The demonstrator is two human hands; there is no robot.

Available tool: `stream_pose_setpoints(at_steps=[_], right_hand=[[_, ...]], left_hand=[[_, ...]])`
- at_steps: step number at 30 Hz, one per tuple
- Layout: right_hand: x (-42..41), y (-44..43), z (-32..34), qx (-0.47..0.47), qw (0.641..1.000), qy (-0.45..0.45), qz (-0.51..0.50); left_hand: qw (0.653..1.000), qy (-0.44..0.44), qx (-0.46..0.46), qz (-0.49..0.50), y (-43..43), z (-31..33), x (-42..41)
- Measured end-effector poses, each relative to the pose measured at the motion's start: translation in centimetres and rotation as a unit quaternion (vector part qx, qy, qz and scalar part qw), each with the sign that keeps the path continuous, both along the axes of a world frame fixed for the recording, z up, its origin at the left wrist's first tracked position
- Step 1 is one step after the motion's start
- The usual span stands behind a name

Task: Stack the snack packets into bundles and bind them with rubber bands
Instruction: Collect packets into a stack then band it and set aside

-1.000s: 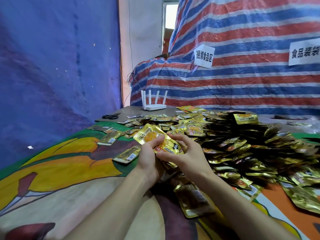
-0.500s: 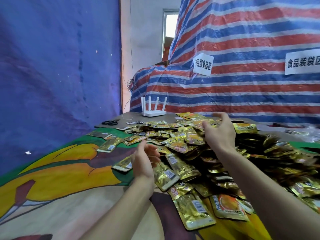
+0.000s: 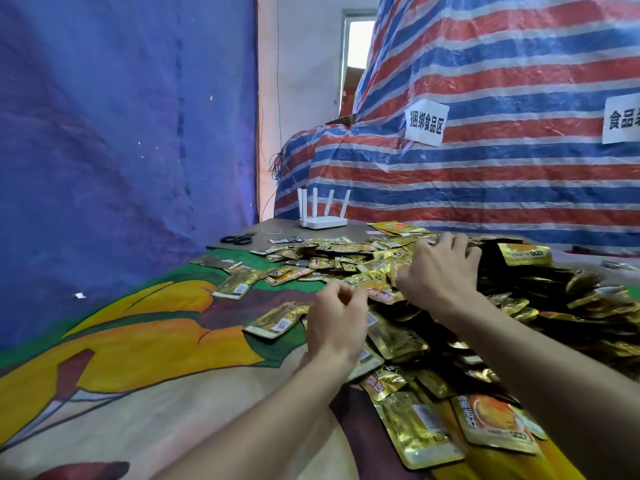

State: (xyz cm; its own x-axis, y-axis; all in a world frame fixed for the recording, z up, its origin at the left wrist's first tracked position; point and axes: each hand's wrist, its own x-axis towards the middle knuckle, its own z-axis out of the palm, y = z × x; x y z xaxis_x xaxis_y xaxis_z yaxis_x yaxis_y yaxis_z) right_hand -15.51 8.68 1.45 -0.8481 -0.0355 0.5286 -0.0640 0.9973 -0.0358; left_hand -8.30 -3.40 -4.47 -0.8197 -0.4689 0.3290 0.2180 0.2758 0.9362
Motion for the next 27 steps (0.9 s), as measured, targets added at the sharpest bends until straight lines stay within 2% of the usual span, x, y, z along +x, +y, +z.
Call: stream_pose_setpoints(at_steps=[3, 5, 7, 10, 12, 17, 19, 24, 27], right_hand=[[-0.3, -1.9, 0.8, -0.008, 0.998, 0.010, 0.063], [-0.8, -3.3, 1.1, -0.020, 0.995, -0.010, 0.097], [-1.5, -4.8, 1.0, -0.025, 0.991, -0.035, 0.127], [-3.2, -6.9, 0.7, -0.035, 0.984, -0.078, 0.157], [-4.8, -8.2, 0.4, -0.032, 0.981, -0.105, 0.163], [-10.1, -10.5, 0.1, -0.021, 0.975, -0.175, 0.134], [-12.3, -11.1, -0.3, -0.031, 0.975, -0.188, 0.118], [-16.9, -12.4, -1.8, -0.039, 0.974, -0.208, 0.078], [-18.6, -13.3, -2.2, -0.016, 0.967, -0.247, 0.058]], left_hand=[[0.994, 0.038, -0.097, 0.027, -2.0, 3.0, -1.4], [0.982, 0.023, -0.175, 0.064, -4.8, 4.5, -2.9], [0.963, -0.037, -0.250, 0.095, -8.1, 4.9, -4.7], [0.910, -0.167, -0.352, 0.139, -12.8, 3.9, -7.3], [0.882, -0.234, -0.380, 0.152, -15.3, 2.6, -8.9], [0.844, -0.321, -0.409, 0.133, -17.6, 0.0, -13.4], [0.839, -0.343, -0.406, 0.117, -17.4, -0.4, -15.3], [0.824, -0.348, -0.438, 0.095, -16.9, -0.7, -19.5], [0.798, -0.293, -0.527, 0.025, -16.9, -0.2, -21.3]])
